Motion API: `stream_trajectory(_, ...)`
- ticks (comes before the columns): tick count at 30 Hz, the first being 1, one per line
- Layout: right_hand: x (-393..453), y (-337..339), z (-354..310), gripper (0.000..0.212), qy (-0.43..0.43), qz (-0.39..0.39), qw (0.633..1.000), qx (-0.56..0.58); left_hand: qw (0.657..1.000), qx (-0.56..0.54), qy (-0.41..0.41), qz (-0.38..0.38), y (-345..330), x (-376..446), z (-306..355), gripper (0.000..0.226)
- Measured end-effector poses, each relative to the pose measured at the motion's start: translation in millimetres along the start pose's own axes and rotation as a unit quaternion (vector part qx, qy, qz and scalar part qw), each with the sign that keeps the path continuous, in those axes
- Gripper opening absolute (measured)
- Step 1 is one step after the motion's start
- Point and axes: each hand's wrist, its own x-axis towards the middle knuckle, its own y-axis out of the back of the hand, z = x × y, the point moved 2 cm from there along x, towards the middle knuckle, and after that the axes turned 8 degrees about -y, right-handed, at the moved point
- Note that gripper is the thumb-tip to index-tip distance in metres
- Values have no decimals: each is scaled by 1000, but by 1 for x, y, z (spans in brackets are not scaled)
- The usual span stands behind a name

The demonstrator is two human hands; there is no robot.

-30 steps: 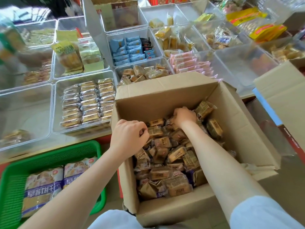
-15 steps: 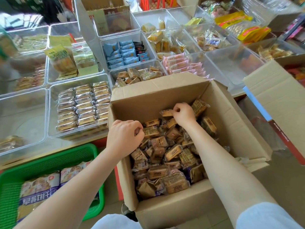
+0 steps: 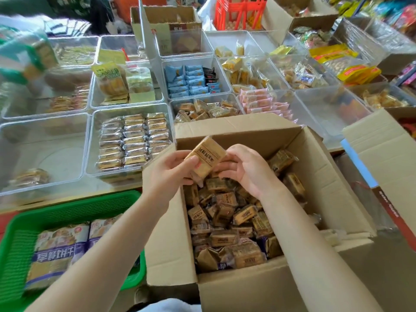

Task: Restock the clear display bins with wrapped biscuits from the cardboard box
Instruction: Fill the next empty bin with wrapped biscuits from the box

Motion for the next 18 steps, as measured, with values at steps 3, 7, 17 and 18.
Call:
stream_trajectory(3,2,-25,-4,18,7,13,998,-60,999,29,-21,0,39,-5,7,23)
stream_trajectory(7,11,-93,-5,32,74,-38,967,-242,982,157,-102,-26,108,-5,12,37)
stream_trajectory(17,131,-370,80,40,172,-40,745,-643,960,230,-124,96,386,-16,-58,33)
stream_trajectory(18,148,-399,95,40,154,-51,739,-654,960,229,-114,111,417,-16,-72,33)
